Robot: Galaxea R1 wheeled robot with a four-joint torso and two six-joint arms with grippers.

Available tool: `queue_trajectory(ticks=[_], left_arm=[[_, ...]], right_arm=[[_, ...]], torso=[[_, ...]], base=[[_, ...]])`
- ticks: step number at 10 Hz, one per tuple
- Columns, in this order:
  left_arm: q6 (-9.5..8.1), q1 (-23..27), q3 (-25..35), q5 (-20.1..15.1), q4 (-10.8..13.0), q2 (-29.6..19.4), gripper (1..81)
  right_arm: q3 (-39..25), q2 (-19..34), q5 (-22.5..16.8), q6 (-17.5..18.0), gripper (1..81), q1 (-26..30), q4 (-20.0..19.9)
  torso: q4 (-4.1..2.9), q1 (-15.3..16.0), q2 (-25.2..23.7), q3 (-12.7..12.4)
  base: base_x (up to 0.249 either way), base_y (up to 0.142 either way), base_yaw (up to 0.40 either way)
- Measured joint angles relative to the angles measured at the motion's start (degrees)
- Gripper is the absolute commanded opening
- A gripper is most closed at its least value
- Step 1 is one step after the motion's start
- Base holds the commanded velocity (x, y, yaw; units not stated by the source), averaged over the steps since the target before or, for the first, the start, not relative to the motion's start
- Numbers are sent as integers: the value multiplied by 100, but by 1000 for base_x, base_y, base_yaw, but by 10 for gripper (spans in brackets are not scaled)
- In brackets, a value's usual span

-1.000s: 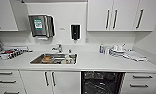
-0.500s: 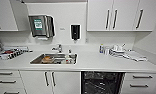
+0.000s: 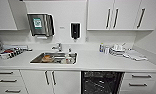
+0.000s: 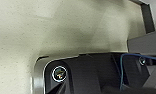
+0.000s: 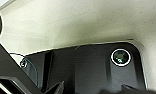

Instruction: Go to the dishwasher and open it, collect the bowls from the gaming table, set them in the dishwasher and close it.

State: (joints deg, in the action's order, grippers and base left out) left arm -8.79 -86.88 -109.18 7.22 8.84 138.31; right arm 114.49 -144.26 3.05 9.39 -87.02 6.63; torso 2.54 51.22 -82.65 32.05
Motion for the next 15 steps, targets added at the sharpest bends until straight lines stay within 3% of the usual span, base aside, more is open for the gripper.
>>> queue_trajectory(ticks=[3,8,12,15], left_arm=[[-2,-77,-302,9,-2,429,811],[-2,-129,-1198,17,-2,1062,811],[-2,-127,-2020,0,-2,1563,811],[-5,-107,-2334,-166,-5,1853,811]], right_arm=[[557,-563,50,1,811,-144,11],[1257,-979,78,1,811,-215,45],[2365,-1604,78,9,811,-149,41],[2999,-2137,91,1,811,-127,-302]], torso=[[0,-393,612,0],[0,-1047,1626,0],[0,-1573,2446,2],[0,-1956,3036,2]], base=[[0,0,0],[0,0,0],[0,0,0],[0,0,0]])
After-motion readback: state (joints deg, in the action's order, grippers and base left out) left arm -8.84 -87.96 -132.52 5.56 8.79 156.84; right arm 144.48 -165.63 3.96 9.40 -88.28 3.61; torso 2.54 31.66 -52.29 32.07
